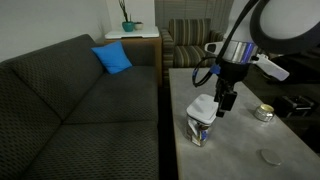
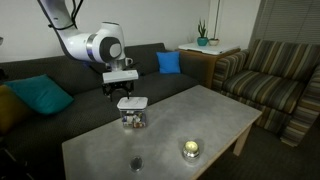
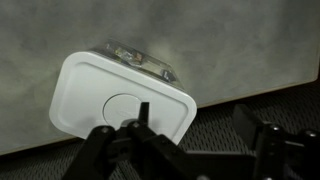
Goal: Place the lid on the container then push the button
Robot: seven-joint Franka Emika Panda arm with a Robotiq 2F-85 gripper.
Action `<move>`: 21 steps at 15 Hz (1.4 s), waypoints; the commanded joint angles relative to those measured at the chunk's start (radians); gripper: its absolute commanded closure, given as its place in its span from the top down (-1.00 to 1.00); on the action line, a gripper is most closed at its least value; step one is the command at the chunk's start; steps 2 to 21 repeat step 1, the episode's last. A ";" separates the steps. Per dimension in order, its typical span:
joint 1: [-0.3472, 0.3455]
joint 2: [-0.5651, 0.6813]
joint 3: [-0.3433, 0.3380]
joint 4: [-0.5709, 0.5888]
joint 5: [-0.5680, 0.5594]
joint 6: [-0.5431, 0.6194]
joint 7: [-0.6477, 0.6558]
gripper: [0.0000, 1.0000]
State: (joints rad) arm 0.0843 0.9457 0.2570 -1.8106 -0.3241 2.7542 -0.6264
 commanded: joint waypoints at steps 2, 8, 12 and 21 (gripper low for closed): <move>-0.015 -0.040 0.000 -0.072 0.001 0.055 0.003 1.00; -0.015 -0.040 0.000 -0.072 0.001 0.055 0.003 1.00; -0.015 -0.040 0.000 -0.072 0.001 0.055 0.003 1.00; -0.015 -0.040 0.000 -0.072 0.001 0.055 0.003 1.00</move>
